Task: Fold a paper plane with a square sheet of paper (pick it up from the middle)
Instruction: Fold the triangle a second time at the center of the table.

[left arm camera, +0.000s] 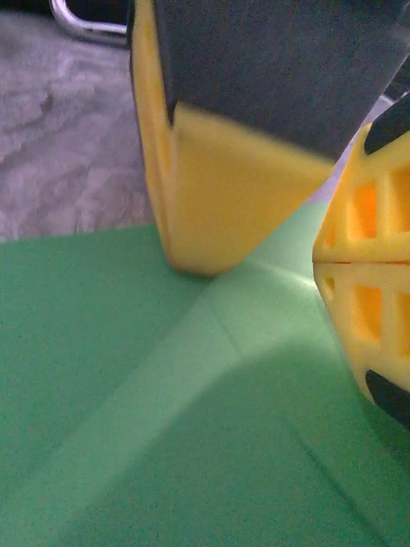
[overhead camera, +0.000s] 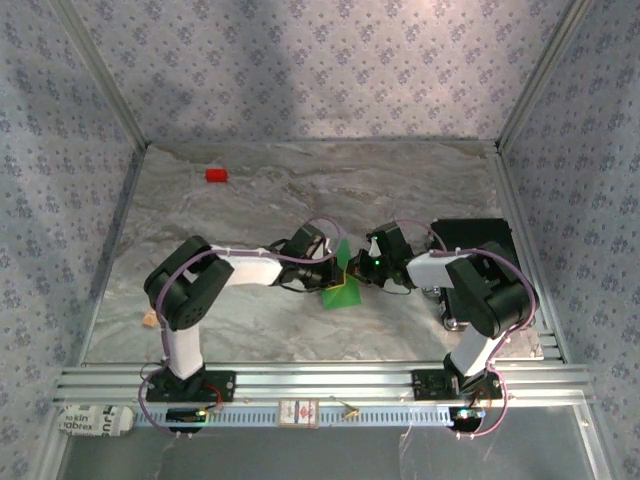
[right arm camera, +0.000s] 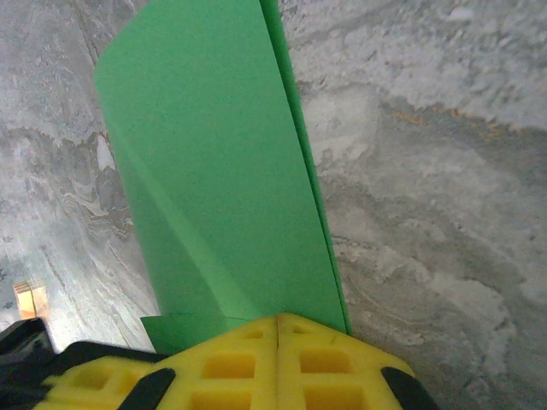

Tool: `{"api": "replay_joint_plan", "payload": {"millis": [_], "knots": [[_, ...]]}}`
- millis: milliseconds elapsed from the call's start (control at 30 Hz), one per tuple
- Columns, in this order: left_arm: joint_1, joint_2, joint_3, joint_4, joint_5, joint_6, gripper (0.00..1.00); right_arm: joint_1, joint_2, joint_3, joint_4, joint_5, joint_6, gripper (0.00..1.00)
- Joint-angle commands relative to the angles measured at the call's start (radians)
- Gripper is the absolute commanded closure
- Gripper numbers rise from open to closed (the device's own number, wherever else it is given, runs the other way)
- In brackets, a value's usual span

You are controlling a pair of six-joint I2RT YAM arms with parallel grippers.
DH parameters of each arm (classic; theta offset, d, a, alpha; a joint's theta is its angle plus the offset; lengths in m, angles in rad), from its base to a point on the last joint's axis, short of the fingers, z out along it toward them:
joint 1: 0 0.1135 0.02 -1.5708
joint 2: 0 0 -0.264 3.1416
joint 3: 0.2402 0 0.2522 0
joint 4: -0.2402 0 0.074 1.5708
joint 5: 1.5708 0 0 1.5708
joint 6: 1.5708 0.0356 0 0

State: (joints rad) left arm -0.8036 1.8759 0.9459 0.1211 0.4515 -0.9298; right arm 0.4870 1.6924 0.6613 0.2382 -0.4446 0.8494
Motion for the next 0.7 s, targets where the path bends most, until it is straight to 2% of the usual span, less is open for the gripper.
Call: {"api": "replay_joint_plan", "payload": {"millis": [0, 200, 467, 667], "knots": [[-0.018, 0.022, 0.011, -0.04, -0.019, -0.003, 0.93, 0.005, 0.026, -0.029, -0.068, 0.073, 0.006, 1.0], [-0.052, 0.005, -0.035, -0.083, -0.044, 0.025, 0.92, 0.004, 0.026, -0.034, -0.076, 0.086, 0.003, 1.0], [-0.054, -0.061, -0.058, -0.104, -0.05, 0.067, 0.87, 0.005, 0.033, -0.031, -0.076, 0.089, 0.005, 1.0], [-0.058, -0.084, -0.054, -0.152, -0.049, 0.097, 0.87, 0.005, 0.029, -0.029, -0.08, 0.09, 0.004, 1.0]]}}
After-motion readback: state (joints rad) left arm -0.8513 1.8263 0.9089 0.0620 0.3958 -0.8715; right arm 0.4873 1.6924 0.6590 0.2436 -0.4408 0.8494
